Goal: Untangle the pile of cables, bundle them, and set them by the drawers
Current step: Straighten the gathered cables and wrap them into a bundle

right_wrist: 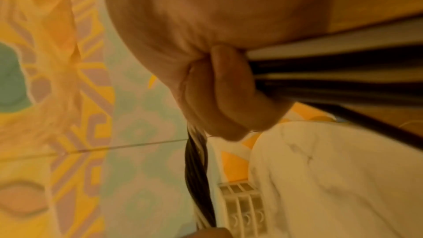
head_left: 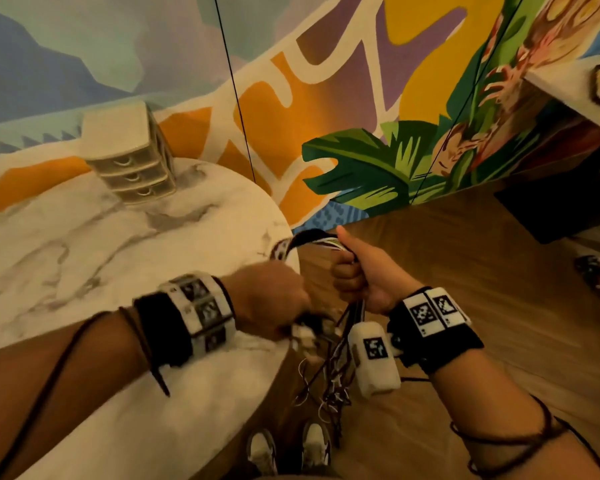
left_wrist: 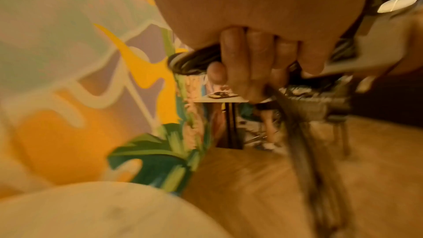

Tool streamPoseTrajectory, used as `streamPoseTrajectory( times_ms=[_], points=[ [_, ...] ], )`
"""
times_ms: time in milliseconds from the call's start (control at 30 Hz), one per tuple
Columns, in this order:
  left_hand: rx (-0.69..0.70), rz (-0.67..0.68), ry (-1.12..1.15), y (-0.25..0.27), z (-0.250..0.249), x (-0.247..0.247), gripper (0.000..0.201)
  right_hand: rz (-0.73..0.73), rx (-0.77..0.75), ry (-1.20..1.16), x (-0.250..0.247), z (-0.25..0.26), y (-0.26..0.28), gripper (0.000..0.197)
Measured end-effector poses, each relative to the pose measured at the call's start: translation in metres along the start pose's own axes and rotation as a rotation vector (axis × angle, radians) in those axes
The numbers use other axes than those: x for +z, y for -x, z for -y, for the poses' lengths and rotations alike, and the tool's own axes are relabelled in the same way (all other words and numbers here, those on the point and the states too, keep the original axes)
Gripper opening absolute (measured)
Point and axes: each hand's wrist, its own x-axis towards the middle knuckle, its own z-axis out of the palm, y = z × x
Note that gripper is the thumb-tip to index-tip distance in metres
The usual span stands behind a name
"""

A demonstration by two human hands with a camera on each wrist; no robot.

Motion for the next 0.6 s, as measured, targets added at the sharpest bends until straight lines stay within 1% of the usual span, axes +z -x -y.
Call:
streamPoseTrajectory(
  times_ms=[33, 67, 100, 133, 200, 233, 267, 300, 333, 400, 433, 467, 500, 533, 567, 600],
  points=[
    [-0.067, 0.012, -0.071, 0.005, 0.018, 0.002, 0.029, 0.061, 0.012, 0.036, 0.005, 0.002, 0.008, 0.054],
    [-0.129, -0.001, -0.118, 0.010, 0.032, 0.002, 0.029, 0.085, 0.016, 0.097, 0.010, 0.001, 0.011, 0.053],
    [-0.176, -0.030, -0.154, 0.016, 0.042, -0.002, 0.027, 0.080, -0.002, 0.171, 0.014, -0.002, 0.017, 0.050],
    [-0.218, -0.073, -0.156, 0.020, 0.052, -0.008, 0.023, 0.036, -0.037, 0.240, 0.018, -0.004, 0.022, 0.046],
    [-0.258, -0.236, -0.118, 0.026, 0.060, -0.015, 0.011, -0.060, -0.133, 0.355, 0.019, -0.012, 0.027, 0.042],
    [-0.263, -0.314, -0.106, 0.027, 0.060, -0.013, 0.007, -0.070, -0.164, 0.373, 0.015, -0.014, 0.027, 0.042],
    [-0.257, -0.396, -0.094, 0.025, 0.057, -0.006, 0.010, -0.064, -0.155, 0.335, 0.012, -0.015, 0.031, 0.044],
    [-0.250, -0.489, -0.044, 0.023, 0.053, 0.003, 0.014, -0.028, -0.134, 0.247, 0.009, -0.016, 0.031, 0.044],
    [-0.265, -0.559, 0.037, 0.018, 0.049, 0.013, 0.014, 0.027, -0.097, 0.130, 0.009, -0.017, 0.033, 0.043],
    [-0.307, -0.656, 0.281, 0.006, 0.037, 0.029, 0.004, 0.148, -0.063, -0.060, 0.011, -0.023, 0.032, 0.041],
    [-0.335, -0.714, 0.413, 0.000, 0.028, 0.034, 0.002, 0.215, -0.057, -0.107, 0.014, -0.027, 0.031, 0.034],
    [-0.355, -0.790, 0.545, -0.005, 0.019, 0.036, 0.007, 0.292, -0.043, -0.126, 0.019, -0.031, 0.029, 0.025],
    [-0.353, -0.865, 0.709, -0.010, 0.011, 0.034, 0.014, 0.378, -0.029, -0.120, 0.022, -0.035, 0.027, 0.023],
    [-0.356, -0.872, 0.935, -0.015, 0.004, 0.030, 0.022, 0.459, -0.009, -0.099, 0.026, -0.036, 0.026, 0.026],
    [-0.345, -0.834, 1.193, -0.019, -0.003, 0.023, 0.019, 0.514, 0.010, -0.067, 0.029, -0.036, 0.026, 0.030],
    [-0.363, -0.782, 1.389, -0.022, -0.007, 0.018, 0.009, 0.538, 0.028, -0.035, 0.032, -0.034, 0.026, 0.033]
  ],
)
